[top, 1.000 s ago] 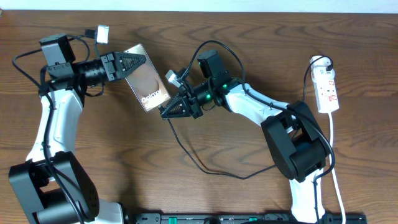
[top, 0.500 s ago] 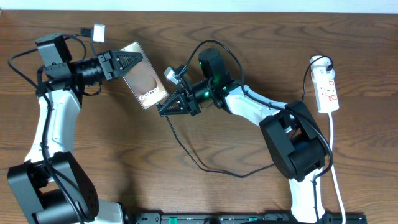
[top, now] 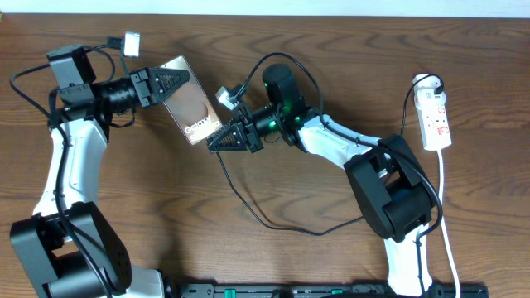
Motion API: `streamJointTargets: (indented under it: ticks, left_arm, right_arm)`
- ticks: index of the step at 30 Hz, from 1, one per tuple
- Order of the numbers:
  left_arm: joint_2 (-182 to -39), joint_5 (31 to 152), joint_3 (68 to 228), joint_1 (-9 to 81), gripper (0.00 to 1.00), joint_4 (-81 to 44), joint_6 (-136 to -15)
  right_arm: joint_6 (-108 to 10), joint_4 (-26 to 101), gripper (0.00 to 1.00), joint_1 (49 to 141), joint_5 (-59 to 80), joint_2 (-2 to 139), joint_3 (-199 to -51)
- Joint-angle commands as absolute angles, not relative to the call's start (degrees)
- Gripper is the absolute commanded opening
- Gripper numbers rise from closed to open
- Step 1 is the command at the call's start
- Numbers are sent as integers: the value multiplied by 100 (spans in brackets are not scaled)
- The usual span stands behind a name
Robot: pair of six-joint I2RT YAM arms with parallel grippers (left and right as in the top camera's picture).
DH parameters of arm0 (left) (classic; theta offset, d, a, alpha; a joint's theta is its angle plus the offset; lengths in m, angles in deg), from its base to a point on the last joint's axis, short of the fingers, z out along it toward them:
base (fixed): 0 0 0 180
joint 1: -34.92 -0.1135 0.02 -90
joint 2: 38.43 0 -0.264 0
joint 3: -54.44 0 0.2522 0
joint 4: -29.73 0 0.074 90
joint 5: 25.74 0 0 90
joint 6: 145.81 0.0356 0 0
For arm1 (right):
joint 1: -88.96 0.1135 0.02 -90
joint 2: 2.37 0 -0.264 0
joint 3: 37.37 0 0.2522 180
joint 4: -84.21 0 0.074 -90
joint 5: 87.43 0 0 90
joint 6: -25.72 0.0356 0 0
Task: Plug charger to phone and switch on socket
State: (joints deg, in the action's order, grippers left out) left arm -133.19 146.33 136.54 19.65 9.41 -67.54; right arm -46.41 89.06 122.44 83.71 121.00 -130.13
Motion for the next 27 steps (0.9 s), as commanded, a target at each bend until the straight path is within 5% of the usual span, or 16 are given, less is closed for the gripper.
streamJointTargets:
  ticks: [1,27]
  left_arm:
    - [-13251,14974,13676,2136,7,809,-6789]
    - [-13251,14982,13667,2136,7,576,-6634]
  right_arm:
    - [-4497,9088,1,12224,7871,12052,-13181]
    - [-3986,9560,1,12222,7346,12052,-13181]
